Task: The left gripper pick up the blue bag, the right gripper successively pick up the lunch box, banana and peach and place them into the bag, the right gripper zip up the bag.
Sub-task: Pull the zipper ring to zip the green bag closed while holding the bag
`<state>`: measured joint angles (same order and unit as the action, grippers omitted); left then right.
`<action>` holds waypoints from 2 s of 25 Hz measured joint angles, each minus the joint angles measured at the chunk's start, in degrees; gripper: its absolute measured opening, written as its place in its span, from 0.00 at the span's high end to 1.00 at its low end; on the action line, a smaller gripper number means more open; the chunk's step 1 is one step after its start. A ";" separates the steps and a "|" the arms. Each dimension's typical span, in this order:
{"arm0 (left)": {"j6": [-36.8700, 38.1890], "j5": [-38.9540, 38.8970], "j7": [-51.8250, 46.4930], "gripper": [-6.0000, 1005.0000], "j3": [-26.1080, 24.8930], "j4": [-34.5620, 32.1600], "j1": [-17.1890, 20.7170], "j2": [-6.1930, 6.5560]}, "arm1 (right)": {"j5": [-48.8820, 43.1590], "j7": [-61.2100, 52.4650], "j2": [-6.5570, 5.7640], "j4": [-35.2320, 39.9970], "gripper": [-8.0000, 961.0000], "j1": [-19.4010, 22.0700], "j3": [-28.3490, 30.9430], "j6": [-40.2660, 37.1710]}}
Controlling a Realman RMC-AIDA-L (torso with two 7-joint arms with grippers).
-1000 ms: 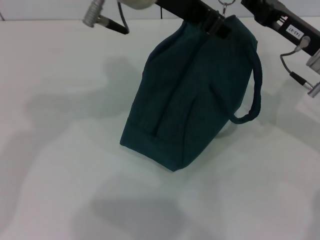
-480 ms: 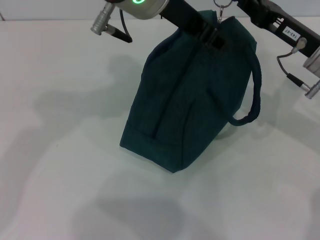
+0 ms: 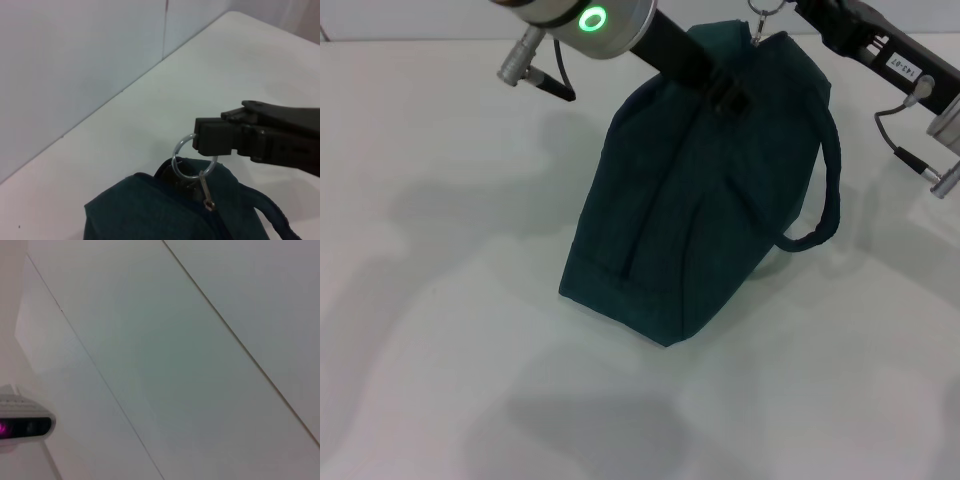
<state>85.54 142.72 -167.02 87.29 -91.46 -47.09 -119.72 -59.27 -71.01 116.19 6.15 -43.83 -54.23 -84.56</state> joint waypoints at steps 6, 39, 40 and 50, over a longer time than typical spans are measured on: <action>-1.18 -1.32 3.27 0.60 0.00 -0.22 1.09 0.02 | 0.18 0.00 0.00 0.01 0.92 0.30 0.01 -0.05; -1.30 -1.55 5.79 0.91 -0.38 -2.48 2.49 0.13 | 0.66 0.11 0.00 0.08 0.91 0.90 0.61 0.73; -1.24 -1.62 5.94 0.91 -0.39 -3.36 2.96 0.15 | 1.27 0.37 0.00 0.46 0.91 1.64 0.69 1.84; 0.57 -4.44 7.37 0.91 -3.18 -9.75 6.27 0.19 | 2.30 0.71 -0.26 1.47 0.91 4.15 0.54 11.06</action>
<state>86.12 138.28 -159.65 84.11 -101.21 -40.83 -119.52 -56.97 -70.30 115.94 7.62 -39.68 -53.69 -73.50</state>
